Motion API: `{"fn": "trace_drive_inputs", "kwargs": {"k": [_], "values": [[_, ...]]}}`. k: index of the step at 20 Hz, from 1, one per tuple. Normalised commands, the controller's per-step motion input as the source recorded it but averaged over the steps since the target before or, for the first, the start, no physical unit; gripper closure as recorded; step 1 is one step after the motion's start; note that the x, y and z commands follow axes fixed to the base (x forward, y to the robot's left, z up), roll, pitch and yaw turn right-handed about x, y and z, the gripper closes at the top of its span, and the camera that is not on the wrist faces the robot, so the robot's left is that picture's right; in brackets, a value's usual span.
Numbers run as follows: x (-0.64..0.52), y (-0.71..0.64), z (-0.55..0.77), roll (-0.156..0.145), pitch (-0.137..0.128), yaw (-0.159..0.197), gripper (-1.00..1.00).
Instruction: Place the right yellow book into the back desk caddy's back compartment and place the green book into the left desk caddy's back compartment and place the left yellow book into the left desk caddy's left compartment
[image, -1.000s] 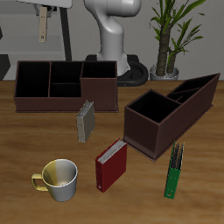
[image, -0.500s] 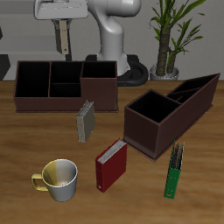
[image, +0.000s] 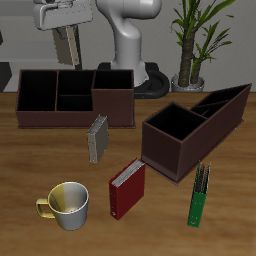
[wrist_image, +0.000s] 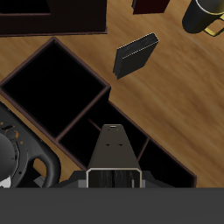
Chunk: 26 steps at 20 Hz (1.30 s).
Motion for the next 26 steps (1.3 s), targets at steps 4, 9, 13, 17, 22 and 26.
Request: {"fn": "trace_drive_inputs", "kwargs": {"k": [4, 9, 13, 17, 22, 26], "values": [[-0.06, -0.33, 0.07, -0.038, 0.03, 0.243, 1.0], [0.15, -0.1, 0.08, -0.053, 0.001, 0.244, 1.0], [-0.01, 0.09, -0.33, -0.047, 0.062, 0.201, 1.0], [-0.18, 0.16, -0.2, 0.001, 0.012, 0.196, 1.0], [-0.1, 0.1, -0.18, -0.002, 0.06, 0.069, 1.0], [-0.11, 0.16, -0.03, 0.076, -0.011, 0.118, 1.0]]}}
